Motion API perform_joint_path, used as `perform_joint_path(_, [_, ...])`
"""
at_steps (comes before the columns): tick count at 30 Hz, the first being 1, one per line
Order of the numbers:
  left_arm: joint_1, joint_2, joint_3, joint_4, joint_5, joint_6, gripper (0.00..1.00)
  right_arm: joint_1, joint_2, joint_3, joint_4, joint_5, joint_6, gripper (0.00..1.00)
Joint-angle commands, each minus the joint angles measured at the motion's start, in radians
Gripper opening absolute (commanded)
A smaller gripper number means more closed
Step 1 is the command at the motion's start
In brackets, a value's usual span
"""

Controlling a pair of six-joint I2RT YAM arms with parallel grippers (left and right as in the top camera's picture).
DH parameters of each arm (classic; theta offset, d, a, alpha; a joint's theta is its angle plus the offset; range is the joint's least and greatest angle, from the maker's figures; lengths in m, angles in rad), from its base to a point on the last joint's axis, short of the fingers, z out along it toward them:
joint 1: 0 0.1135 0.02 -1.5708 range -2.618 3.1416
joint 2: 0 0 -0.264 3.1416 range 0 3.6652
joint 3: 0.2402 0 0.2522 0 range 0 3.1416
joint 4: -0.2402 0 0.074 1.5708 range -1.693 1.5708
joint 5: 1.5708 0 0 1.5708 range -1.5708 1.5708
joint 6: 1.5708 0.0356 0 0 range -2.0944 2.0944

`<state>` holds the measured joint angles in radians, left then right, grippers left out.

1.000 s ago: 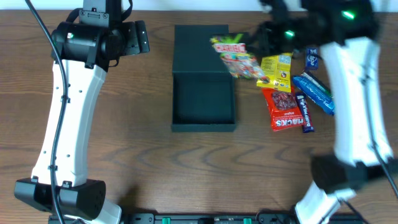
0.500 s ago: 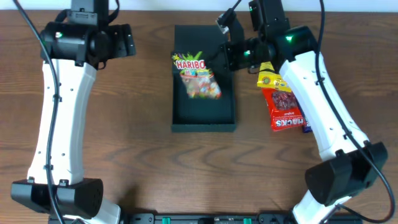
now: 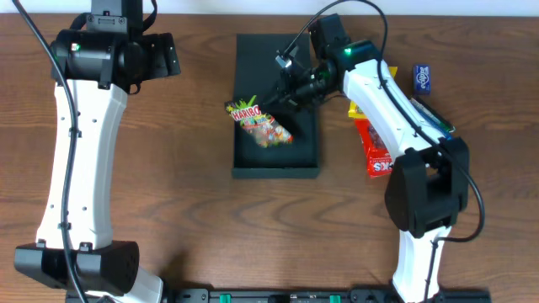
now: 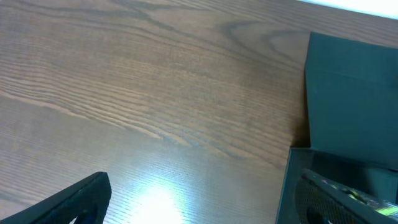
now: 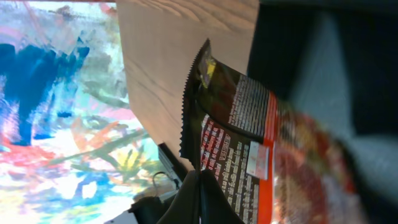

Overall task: Pack container
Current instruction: 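Lower the Haribo bag into the box and release it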

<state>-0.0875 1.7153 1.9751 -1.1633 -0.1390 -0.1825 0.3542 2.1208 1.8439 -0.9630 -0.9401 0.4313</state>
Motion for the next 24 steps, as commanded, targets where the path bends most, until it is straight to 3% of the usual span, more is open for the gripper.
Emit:
perform_joint_path(1, [0.003,0.013,0.001,-0.004,-0.016,0.003,0.95,0.013,-0.007,0.004,0.003,-0.059,0.087,0.01])
perform_joint_path(9, [0.003,0.013,0.001,-0.003,-0.017,0.003,0.95,0.014,0.002,-0.001,-0.131,0.132,0.114,0.01])
perform_joint_path(24, [0.003,0.013,0.001,-0.003,-0.014,-0.002,0.95,0.016,0.008,-0.017,-0.075,0.553,0.158,0.01])
